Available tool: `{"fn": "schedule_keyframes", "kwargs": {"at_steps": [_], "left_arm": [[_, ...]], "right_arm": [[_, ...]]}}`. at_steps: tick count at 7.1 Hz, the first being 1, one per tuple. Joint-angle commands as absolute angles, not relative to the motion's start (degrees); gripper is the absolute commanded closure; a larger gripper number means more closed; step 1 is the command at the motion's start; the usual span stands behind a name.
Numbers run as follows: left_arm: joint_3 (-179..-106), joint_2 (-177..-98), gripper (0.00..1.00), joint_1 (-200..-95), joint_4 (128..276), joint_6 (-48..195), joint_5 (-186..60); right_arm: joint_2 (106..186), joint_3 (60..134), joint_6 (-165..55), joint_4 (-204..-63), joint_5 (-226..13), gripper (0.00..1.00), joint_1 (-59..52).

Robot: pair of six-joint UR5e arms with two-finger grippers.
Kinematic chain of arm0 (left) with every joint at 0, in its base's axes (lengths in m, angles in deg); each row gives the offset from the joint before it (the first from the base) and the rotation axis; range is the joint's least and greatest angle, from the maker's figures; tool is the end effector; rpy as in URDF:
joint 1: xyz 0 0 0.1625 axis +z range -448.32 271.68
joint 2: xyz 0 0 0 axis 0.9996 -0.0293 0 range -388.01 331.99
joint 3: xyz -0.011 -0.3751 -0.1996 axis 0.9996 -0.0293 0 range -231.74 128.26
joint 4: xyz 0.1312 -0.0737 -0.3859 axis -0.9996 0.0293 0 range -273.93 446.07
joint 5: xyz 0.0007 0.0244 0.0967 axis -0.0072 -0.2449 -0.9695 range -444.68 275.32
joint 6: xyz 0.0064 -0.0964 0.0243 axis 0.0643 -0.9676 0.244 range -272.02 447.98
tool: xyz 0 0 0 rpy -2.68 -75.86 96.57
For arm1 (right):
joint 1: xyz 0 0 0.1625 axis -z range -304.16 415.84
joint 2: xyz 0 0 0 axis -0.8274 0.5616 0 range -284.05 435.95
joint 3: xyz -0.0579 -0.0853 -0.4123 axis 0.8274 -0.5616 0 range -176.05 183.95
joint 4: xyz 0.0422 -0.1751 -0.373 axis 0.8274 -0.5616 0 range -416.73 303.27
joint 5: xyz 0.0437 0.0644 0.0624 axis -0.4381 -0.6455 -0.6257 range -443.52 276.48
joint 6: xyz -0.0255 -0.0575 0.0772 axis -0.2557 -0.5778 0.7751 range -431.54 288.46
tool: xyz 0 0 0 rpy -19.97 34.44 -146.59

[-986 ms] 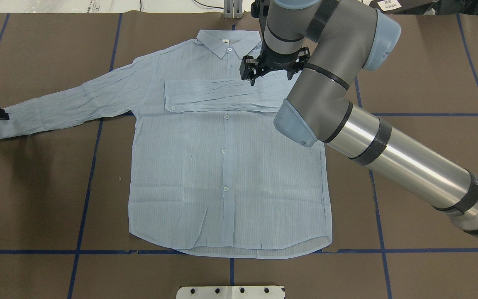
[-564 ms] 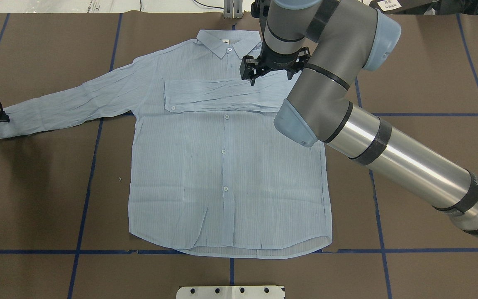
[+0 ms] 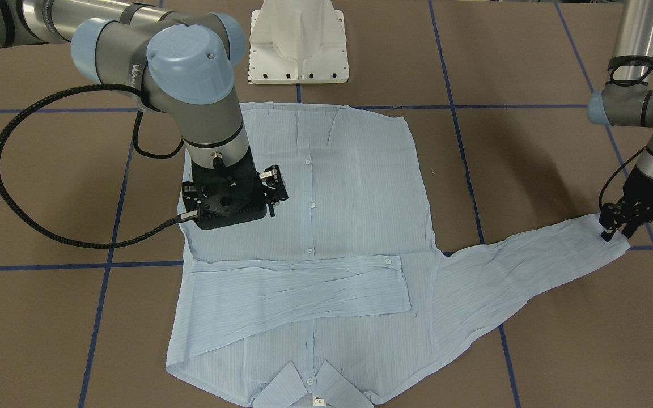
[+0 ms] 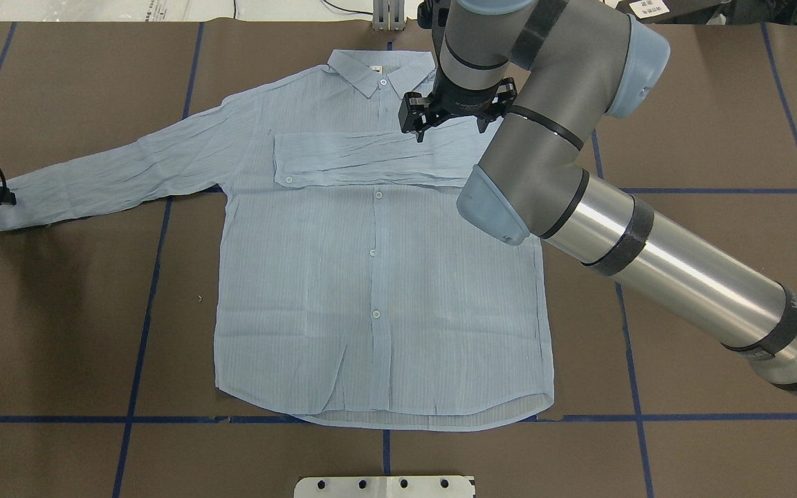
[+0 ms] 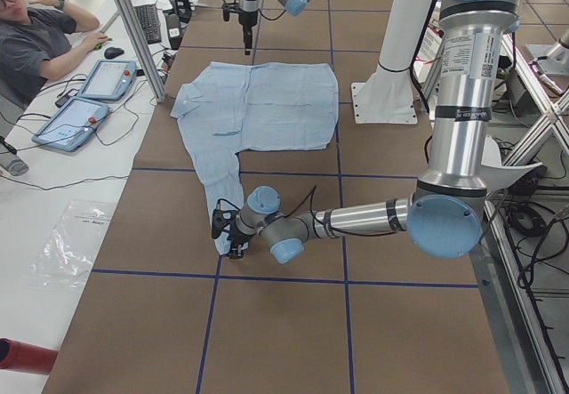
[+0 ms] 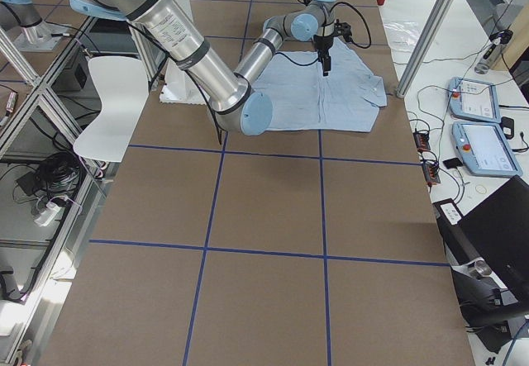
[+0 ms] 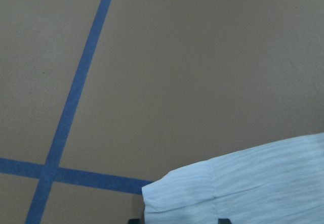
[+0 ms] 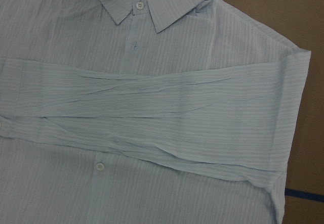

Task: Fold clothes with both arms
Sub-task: 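Lay the sleeve across the chest and release with the right gripper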

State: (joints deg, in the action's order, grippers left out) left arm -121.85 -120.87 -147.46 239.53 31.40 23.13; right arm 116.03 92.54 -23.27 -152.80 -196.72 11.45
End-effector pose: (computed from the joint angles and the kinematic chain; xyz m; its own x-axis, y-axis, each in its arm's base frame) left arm 0.1855 -0.5108 0.6950 0.6825 -0.1200 -0.7210 0.3926 0.8922 0.2231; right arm -0.4491 -0.5711 0.1425 0.6950 -0.1758 0.6972 0.0131 0.9726 0.2322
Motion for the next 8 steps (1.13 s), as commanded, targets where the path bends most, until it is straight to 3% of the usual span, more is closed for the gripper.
{"fn": "schedule_keyframes", "kwargs": {"at_steps": [1,4,8], "left_arm": [[-121.9,-120.6,0.4,-147.6,239.5,31.6,23.2],[-121.9,-120.5,0.45,-147.6,239.5,31.6,23.0],[-122.2,-120.6,0.84,-147.7,239.3,31.6,22.9]], "right_arm": [[116.1,92.5,-23.2,-152.8,-196.6,0.0,11.5],[116.2,92.5,-23.1,-152.7,-196.5,0.0,11.5],[116.6,92.6,-23.1,-152.6,-196.5,0.0,11.6]]}}
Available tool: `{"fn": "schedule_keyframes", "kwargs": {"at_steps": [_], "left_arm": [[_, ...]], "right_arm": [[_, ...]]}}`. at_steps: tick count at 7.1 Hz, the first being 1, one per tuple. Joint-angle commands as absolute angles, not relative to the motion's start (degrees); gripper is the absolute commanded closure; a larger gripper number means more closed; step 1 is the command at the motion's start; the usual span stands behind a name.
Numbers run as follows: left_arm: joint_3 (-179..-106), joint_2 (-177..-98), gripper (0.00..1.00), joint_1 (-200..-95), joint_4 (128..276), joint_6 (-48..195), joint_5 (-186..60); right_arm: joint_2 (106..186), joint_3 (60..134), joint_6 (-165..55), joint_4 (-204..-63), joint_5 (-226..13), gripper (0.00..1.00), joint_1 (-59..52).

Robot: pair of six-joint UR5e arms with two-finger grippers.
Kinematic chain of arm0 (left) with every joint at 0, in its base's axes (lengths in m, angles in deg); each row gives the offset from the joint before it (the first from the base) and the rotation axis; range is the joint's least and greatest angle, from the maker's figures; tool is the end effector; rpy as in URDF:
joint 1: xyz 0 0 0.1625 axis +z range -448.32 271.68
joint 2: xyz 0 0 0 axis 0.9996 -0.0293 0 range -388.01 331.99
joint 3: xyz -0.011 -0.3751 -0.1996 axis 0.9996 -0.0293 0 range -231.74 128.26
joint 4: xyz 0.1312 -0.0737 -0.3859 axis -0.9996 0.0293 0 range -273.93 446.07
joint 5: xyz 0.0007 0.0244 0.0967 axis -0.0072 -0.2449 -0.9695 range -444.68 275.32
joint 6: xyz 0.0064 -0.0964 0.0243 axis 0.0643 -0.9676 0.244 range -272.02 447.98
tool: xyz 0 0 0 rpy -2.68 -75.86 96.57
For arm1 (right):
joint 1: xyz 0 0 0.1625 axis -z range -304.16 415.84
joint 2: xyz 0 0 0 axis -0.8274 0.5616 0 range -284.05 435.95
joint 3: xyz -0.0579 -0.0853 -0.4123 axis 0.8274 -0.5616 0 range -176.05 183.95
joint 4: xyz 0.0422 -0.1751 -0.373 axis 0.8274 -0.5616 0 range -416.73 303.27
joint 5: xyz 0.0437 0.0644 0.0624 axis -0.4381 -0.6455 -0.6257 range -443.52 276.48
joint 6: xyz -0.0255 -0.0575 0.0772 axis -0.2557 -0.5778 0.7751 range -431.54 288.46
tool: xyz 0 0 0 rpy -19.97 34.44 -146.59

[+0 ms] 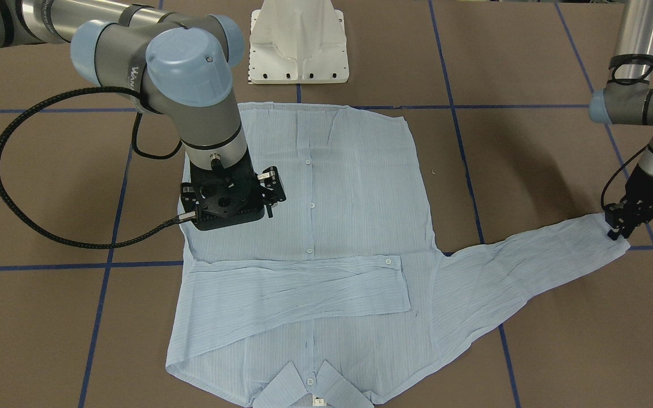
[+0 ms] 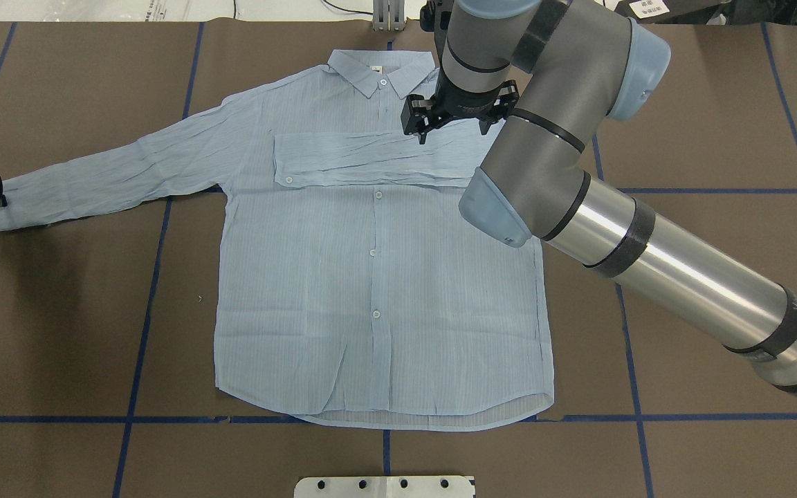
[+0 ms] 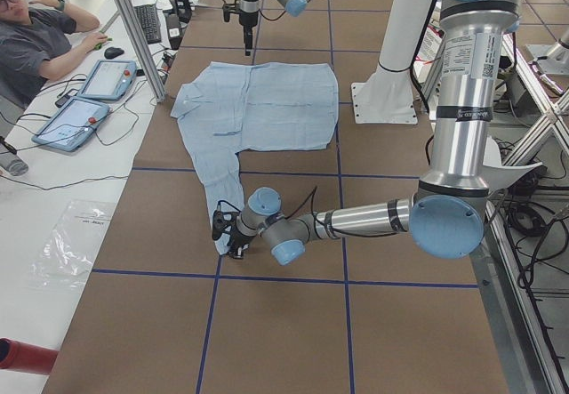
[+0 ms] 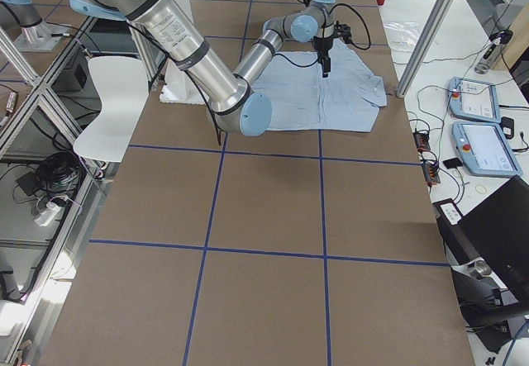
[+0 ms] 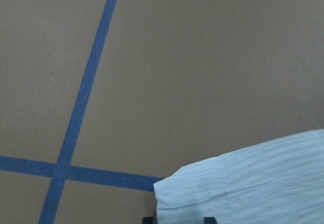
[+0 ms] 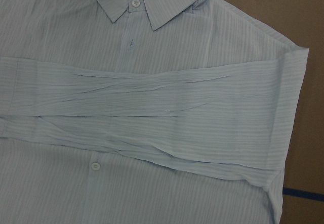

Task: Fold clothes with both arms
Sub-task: 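Lay the sleeve across the chest and release with the right gripper, then grasp the other sleeve cuff with the left gripper while the right gripper withdraws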

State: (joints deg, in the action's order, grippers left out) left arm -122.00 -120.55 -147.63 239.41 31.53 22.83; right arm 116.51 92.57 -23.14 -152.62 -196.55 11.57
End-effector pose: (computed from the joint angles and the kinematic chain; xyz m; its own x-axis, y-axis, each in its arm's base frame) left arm 0.1823 -0.5094 0.6970 0.6867 -0.1244 -0.7162 0.3958 0.8904 0.2248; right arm -0.4502 -0.5705 0.1480 0.6984 -0.1725 0.6946 0.0128 0.9734 0.2289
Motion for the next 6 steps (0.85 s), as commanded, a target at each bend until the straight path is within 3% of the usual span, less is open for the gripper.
{"fn": "schedule_keyframes", "kwargs": {"at_steps": [1,3,6], "left_arm": [[-122.8,-120.6,0.95,-147.8,239.1,31.5,22.9],[-124.5,-120.2,1.0,-148.0,239.0,31.6,23.0],[-133.0,-121.8,1.0,-153.0,229.5,31.6,31.7]], "right_arm": [[116.6,92.6,-23.1,-152.6,-196.5,0.0,11.5],[116.6,92.7,-23.1,-152.6,-196.6,0.0,11.5],[126.7,101.8,-25.2,-153.0,-196.9,0.0,10.6]]}}
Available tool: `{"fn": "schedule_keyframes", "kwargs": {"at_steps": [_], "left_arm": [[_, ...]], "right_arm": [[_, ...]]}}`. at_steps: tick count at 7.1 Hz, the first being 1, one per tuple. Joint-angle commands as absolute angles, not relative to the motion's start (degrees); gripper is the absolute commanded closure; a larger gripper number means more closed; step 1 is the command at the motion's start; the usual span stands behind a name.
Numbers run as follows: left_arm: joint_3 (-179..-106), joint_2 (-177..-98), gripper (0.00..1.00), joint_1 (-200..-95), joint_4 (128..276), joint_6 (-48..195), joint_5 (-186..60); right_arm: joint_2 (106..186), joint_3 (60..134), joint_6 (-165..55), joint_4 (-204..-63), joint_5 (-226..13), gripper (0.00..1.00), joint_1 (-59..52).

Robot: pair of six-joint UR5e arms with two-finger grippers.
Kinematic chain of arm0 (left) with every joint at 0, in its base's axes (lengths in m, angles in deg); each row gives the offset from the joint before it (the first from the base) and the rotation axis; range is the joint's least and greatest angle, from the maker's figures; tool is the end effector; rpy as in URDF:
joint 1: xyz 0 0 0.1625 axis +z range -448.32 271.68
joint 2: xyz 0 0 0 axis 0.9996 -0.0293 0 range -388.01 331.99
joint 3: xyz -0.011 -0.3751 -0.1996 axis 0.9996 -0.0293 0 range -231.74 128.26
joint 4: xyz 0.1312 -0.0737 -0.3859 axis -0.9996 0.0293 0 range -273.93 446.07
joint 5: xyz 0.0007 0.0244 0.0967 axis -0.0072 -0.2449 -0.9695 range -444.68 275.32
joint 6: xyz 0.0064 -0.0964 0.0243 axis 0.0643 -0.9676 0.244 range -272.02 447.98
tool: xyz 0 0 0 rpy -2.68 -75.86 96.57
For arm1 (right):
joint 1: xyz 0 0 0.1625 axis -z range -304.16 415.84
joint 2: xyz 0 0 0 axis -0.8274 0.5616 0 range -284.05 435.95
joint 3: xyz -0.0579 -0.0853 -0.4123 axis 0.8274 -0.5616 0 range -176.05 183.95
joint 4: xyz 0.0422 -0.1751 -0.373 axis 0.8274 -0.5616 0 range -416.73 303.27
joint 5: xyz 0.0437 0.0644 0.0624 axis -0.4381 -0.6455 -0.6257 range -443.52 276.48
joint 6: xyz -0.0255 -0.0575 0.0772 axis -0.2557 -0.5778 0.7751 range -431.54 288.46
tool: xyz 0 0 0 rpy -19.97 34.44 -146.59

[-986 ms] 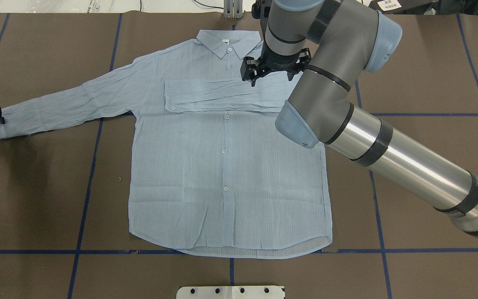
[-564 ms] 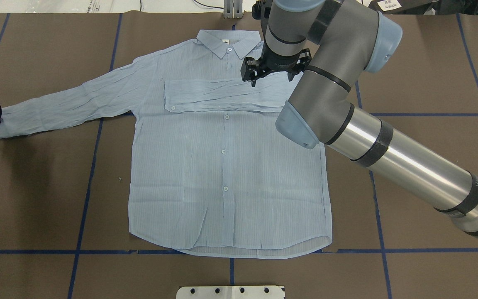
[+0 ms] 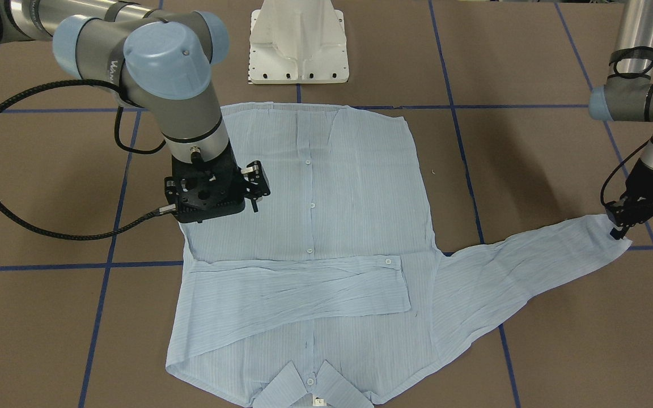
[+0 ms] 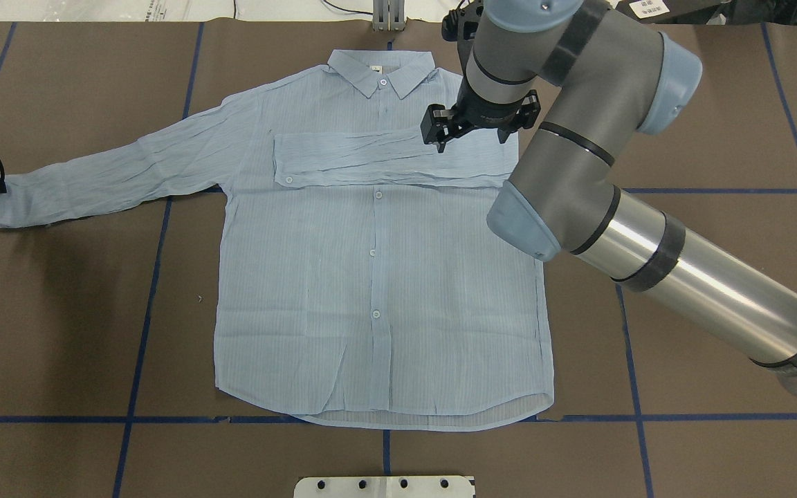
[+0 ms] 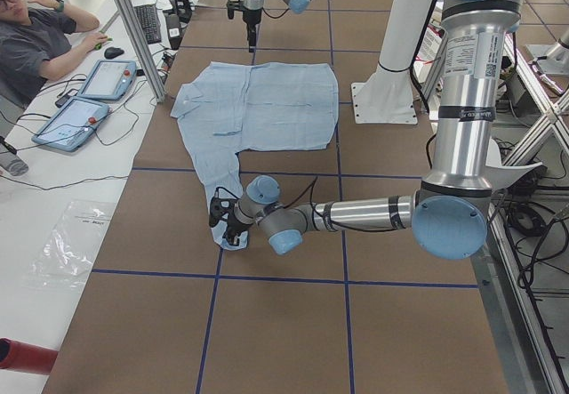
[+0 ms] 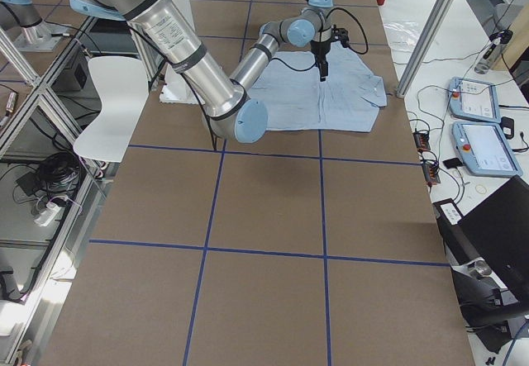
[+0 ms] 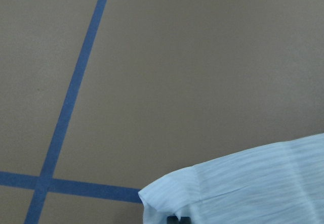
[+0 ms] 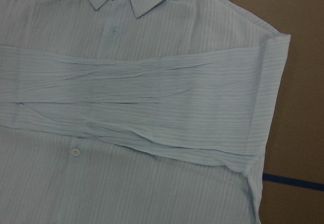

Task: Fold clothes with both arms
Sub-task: 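Grasp the other sleeve cuff with the left gripper while the right gripper withdraws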

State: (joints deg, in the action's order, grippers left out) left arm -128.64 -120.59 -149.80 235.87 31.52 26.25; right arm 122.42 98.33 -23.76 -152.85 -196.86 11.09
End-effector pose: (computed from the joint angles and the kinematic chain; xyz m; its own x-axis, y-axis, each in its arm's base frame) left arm 0.1722 -0.5214 0.6438 0.6415 -0.0999 -0.7606 0.4042 0.8867 0.2245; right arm -0.4247 -0.5530 0.1812 0.7004 -0.1745 0.6921 0.0162 0.9733 0.2290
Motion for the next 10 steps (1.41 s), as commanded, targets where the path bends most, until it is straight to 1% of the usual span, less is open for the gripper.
{"fn": "schedule_keyframes", "kwargs": {"at_steps": [1,2,3,4,6,7,9,10], "left_arm": [[-138.3,-124.3,1.0,-154.1,221.3,31.5,33.7],[-142.8,-129.3,1.0,-154.1,210.8,30.7,33.9],[-144.9,-135.5,1.0,-154.1,202.2,26.6,33.9],[-144.5,-141.9,1.0,-153.5,198.6,20.3,35.7],[-143.1,-149.6,1.0,-149.2,198.6,6.0,37.5],[-142.5,-153.9,1.0,-148.6,198.5,1.4,37.6],[-141.6,-161.5,1.0,-148.4,196.2,-3.8,39.6],[-140.9,-164.3,1.0,-147.7,196.2,-7.1,39.9]], "right_arm": [[129.7,103.3,-27.7,-153.0,-197.0,0.0,9.4],[133.0,104.7,-31.3,-152.7,-197.1,0.0,8.0],[135.6,105.6,-33.5,-152.5,-197.7,0.0,6.8],[138.2,106.3,-35.0,-152.4,-199.1,0.0,5.8],[142.3,108.6,-37.8,-152.4,-199.4,0.0,4.1],[143.6,108.8,-38.0,-152.4,-199.9,0.0,3.0],[147.6,108.6,-39.0,-147.0,-200.8,0.0,2.2],[147.9,108.4,-38.8,-146.6,-201.4,0.0,2.0]]}}
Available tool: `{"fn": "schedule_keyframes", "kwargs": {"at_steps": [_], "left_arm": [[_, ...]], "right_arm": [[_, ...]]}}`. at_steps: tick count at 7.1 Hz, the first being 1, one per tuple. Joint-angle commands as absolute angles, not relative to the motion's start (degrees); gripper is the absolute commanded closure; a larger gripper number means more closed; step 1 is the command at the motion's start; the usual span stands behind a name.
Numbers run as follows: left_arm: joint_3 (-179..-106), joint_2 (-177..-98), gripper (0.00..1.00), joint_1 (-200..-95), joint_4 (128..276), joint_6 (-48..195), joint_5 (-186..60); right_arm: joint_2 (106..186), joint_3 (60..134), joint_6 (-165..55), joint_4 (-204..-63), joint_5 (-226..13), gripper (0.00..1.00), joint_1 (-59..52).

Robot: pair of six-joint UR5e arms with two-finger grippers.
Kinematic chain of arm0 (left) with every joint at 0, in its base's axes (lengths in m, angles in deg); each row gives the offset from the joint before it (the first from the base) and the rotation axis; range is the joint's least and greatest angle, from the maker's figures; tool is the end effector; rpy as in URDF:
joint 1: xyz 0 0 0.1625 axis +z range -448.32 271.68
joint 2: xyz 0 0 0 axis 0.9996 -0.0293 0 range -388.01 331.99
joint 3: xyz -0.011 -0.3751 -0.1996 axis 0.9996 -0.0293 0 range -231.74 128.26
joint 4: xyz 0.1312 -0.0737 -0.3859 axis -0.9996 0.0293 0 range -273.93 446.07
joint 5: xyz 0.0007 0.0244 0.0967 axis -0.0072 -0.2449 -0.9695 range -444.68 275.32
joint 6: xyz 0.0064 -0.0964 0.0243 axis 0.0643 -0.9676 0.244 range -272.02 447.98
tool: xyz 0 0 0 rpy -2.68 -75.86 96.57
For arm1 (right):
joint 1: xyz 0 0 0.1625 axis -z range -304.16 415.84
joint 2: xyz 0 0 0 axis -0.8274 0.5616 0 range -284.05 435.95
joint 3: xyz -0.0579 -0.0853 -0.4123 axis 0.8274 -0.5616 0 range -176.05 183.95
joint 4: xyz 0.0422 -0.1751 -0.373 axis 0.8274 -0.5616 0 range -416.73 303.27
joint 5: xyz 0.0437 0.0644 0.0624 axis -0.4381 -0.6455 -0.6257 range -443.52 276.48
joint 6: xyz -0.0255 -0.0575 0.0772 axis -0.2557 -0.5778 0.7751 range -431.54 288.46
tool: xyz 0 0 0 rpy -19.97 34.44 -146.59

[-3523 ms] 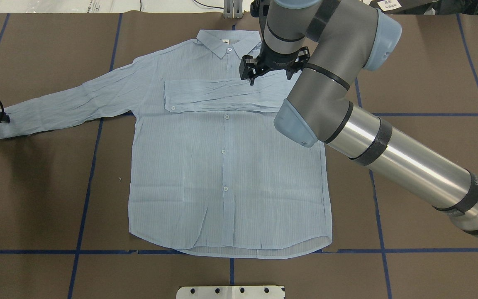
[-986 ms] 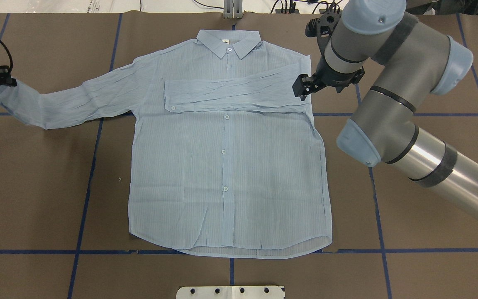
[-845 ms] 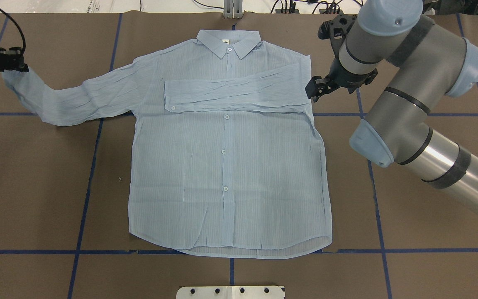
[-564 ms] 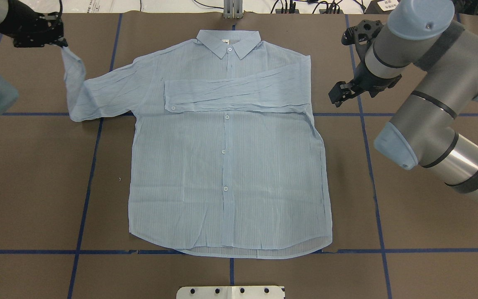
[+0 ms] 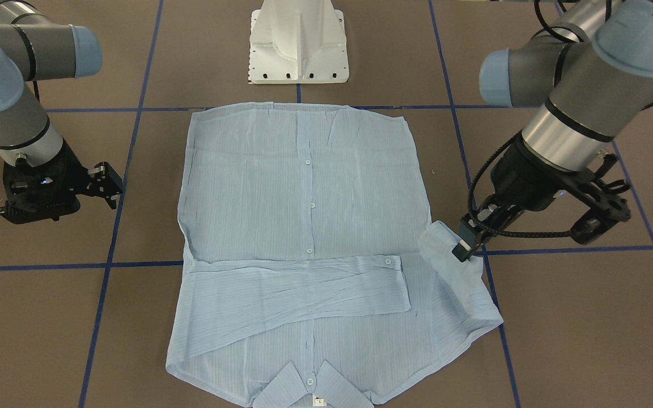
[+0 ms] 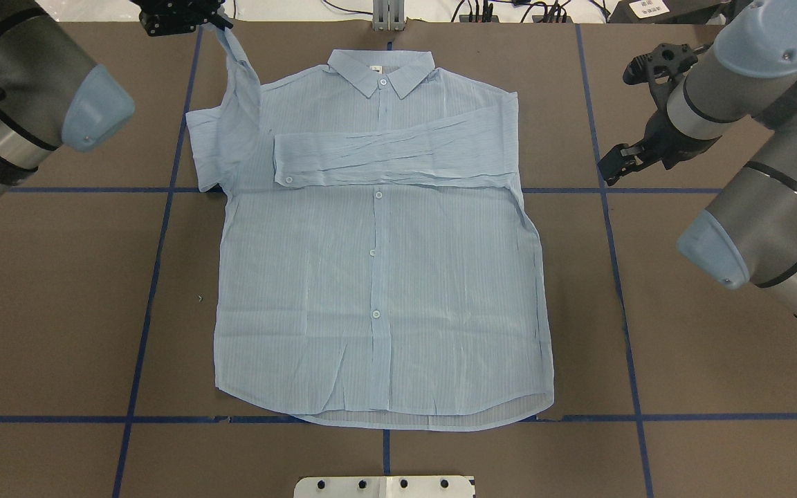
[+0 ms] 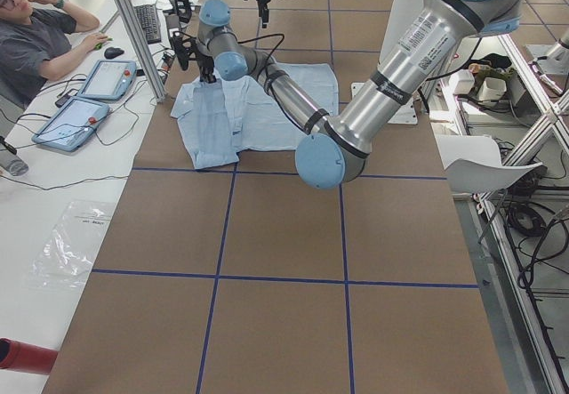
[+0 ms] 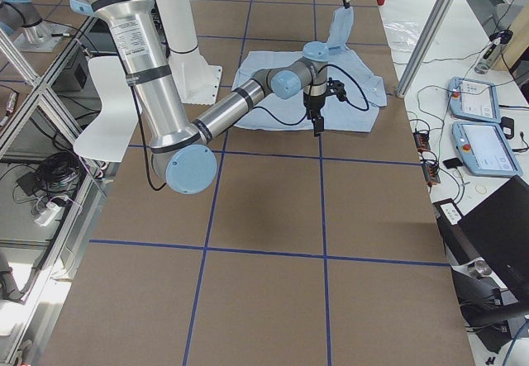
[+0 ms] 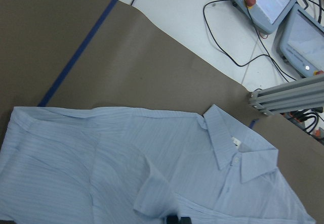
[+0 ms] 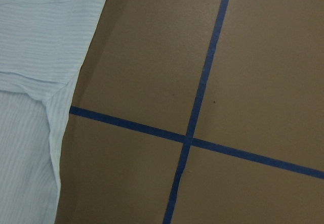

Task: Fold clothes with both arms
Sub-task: 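Fold the held sleeve across the chest with the left gripper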

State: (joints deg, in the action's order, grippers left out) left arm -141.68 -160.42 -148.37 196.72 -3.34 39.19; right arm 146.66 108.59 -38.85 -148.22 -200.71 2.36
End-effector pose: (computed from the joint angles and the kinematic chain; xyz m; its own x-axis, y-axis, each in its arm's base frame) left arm 0.2798 -0.6414 0.1608 0.2156 -0.4127 -0.8850 0.4766 0.8355 -0.2735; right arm -0.2852 -0.5325 0.3659 0.7500 -0.2451 0.6144 0.1156 0.9631 0.2432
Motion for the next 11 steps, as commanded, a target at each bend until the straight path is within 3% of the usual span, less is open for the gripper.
{"fn": "schedule_keyframes", "kwargs": {"at_steps": [1,5,6,7,11], "left_arm": [[-141.1,-165.5,1.0,-146.7,196.2,-9.0,41.2],[-140.4,-166.1,1.0,-140.9,196.9,-13.2,38.9],[-136.9,-169.1,1.0,-137.6,197.1,-15.3,35.3],[-129.0,-175.1,1.0,-134.5,198.1,-17.4,31.4],[-103.9,-182.7,1.0,-125.9,218.3,-20.6,18.0]], "right_arm": [[148.1,108.3,-38.7,-146.6,-201.4,0.0,1.9],[148.0,108.2,-38.3,-146.6,-201.4,0.0,2.0],[148.0,108.1,-38.3,-146.6,-201.3,0.0,2.0],[147.9,108.0,-38.3,-146.6,-201.3,0.0,2.0],[147.8,107.9,-38.2,-146.6,-201.3,0.0,2.0]]}}
